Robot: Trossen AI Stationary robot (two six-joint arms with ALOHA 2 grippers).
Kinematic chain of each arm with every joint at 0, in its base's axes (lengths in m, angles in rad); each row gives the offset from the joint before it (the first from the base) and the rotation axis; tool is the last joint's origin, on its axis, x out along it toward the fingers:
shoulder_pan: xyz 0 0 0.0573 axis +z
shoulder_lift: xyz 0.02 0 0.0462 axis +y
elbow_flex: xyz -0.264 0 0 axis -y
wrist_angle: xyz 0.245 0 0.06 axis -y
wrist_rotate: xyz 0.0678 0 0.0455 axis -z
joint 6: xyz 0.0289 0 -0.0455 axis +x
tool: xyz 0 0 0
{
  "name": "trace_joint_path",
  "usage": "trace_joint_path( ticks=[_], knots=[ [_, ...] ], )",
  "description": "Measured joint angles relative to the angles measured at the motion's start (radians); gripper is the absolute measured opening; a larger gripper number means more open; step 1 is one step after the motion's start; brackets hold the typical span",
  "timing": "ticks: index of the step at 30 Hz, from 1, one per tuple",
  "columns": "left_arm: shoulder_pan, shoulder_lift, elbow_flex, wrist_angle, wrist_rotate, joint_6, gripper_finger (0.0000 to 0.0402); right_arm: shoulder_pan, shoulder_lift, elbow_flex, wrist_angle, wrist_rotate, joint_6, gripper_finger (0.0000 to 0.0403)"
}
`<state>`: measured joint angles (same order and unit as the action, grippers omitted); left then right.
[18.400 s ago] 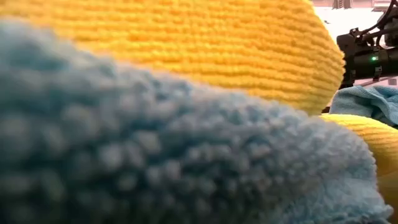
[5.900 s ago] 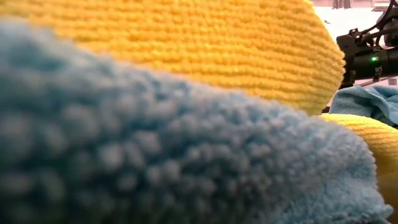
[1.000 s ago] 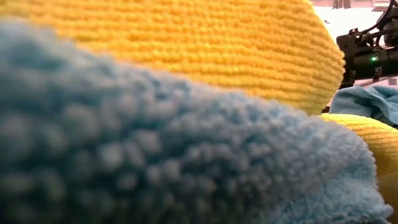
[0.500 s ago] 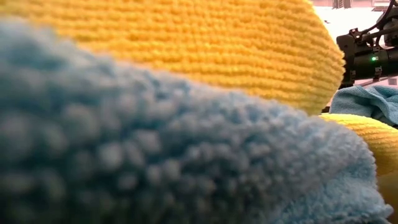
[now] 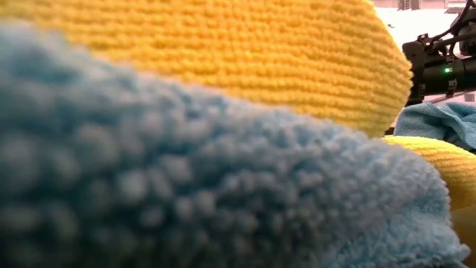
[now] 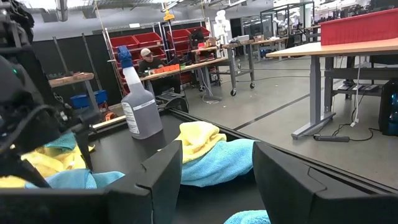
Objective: Sort microfiber towel by color & place in baskets
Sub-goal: Put the blue towel into the right transparent bin
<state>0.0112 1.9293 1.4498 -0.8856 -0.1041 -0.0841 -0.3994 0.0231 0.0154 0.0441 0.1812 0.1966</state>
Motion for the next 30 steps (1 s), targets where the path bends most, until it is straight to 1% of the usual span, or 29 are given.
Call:
trace_joint_path(
  ticks=[5, 8, 10, 12, 14, 17, 20, 21, 22, 26, 30],
  knots=[
    [0.040, 0.068, 0.000, 0.071, 0.088, 0.018, 0.0317, 0.000, 0.000, 0.000, 0.000, 0.000, 0.000, 0.0187],
    [0.051, 0.111, 0.000, 0.068, 0.096, 0.016, 0.0316, 0.000, 0.000, 0.000, 0.000, 0.000, 0.000, 0.0187],
    [0.054, 0.134, 0.000, 0.063, 0.103, 0.022, 0.0305, 0.000, 0.000, 0.000, 0.000, 0.000, 0.000, 0.0187],
    [0.054, 0.137, 0.001, 0.064, 0.118, 0.041, 0.0279, 0.000, 0.000, 0.000, 0.000, 0.000, 0.000, 0.0187],
    [0.052, 0.140, 0.002, 0.066, 0.136, 0.051, 0.0237, 0.000, 0.000, 0.000, 0.000, 0.000, 0.000, 0.0187],
    [0.050, 0.139, 0.013, 0.052, 0.165, 0.072, 0.0149, 0.000, 0.000, 0.000, 0.000, 0.000, 0.000, 0.0187],
    [0.044, 0.136, 0.034, 0.031, 0.202, 0.104, 0.0046, 0.000, 0.000, 0.000, 0.000, 0.000, 0.000, 0.0187],
    [0.040, 0.135, 0.046, 0.023, 0.212, 0.118, 0.0024, 0.000, 0.000, 0.000, 0.000, 0.000, 0.000, 0.0187],
    [0.037, 0.132, 0.057, 0.014, 0.214, 0.123, 0.0016, 0.000, 0.000, 0.000, 0.000, 0.000, 0.000, 0.0187],
    [0.018, 0.126, 0.117, 0.004, 0.209, 0.156, 0.0017, 0.000, 0.000, 0.000, 0.000, 0.000, 0.000, 0.0187],
    [-0.007, 0.126, 0.206, -0.039, 0.183, 0.194, 0.0009, 0.000, 0.000, 0.000, 0.000, 0.000, 0.000, 0.0187]
  ],
)
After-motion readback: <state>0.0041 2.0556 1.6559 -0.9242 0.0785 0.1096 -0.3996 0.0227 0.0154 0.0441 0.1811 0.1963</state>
